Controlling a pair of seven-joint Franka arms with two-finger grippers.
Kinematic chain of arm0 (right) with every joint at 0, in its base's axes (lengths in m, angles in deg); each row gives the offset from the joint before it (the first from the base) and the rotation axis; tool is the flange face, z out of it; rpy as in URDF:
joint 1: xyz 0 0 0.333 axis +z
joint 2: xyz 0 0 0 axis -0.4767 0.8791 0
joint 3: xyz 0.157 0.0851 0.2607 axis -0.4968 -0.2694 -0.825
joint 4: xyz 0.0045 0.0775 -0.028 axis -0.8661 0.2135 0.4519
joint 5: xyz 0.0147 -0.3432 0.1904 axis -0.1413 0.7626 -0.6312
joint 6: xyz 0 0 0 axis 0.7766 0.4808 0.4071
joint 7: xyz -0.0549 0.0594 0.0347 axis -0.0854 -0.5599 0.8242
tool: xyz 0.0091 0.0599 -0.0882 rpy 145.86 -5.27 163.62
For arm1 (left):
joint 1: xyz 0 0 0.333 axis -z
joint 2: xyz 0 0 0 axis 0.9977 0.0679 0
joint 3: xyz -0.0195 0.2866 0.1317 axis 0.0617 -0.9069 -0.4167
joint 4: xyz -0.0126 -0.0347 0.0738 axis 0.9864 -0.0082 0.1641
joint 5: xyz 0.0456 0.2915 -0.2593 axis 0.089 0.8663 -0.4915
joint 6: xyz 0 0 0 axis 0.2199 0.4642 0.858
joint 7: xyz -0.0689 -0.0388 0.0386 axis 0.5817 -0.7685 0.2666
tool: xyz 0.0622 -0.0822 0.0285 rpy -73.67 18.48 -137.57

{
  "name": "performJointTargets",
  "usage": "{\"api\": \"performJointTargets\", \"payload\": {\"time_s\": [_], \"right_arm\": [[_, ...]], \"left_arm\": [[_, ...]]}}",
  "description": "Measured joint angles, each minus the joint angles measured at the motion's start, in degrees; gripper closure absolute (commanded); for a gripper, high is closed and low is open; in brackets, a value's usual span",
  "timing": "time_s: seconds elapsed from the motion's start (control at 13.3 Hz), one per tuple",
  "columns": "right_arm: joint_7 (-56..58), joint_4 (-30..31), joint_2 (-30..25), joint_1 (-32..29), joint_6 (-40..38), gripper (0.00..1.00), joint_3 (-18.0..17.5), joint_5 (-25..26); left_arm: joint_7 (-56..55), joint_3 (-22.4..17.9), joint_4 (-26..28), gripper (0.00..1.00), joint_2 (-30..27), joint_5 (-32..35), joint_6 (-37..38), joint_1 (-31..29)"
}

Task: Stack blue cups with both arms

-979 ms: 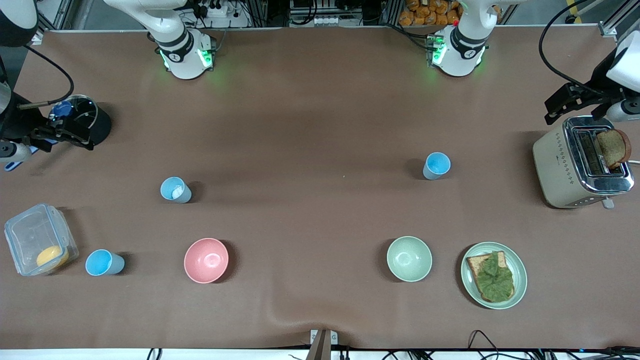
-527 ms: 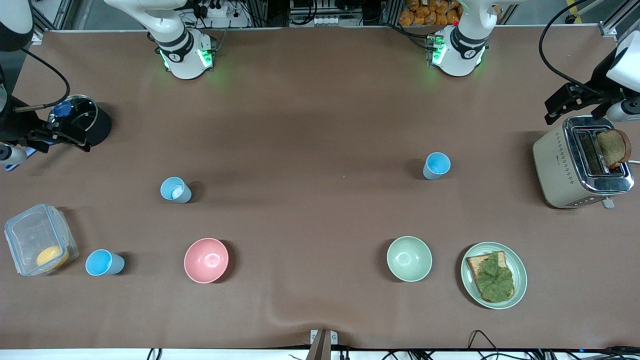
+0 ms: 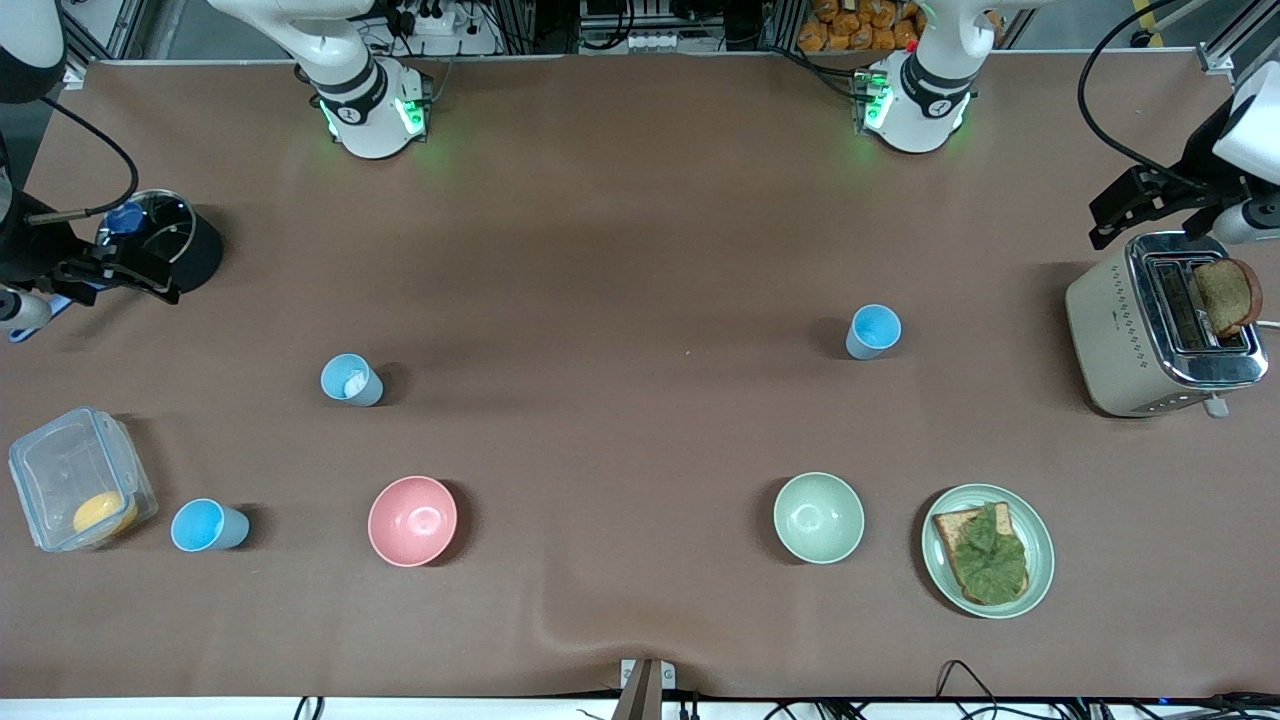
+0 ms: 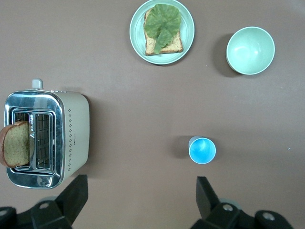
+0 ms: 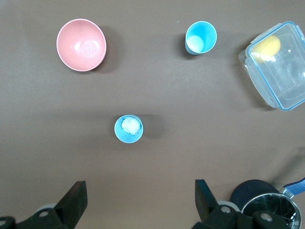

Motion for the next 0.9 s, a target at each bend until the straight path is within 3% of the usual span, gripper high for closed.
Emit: {"api": "performJointTargets", "payload": {"time_s": [0.9], "right_arm": [[0.0,0.3,0.9,0.0,-0.3,0.00,-0.1,0.0]], "left_arm": [[0.0,0.0,0.0,0.00,0.0,0.0,0.0,0.0]]}}
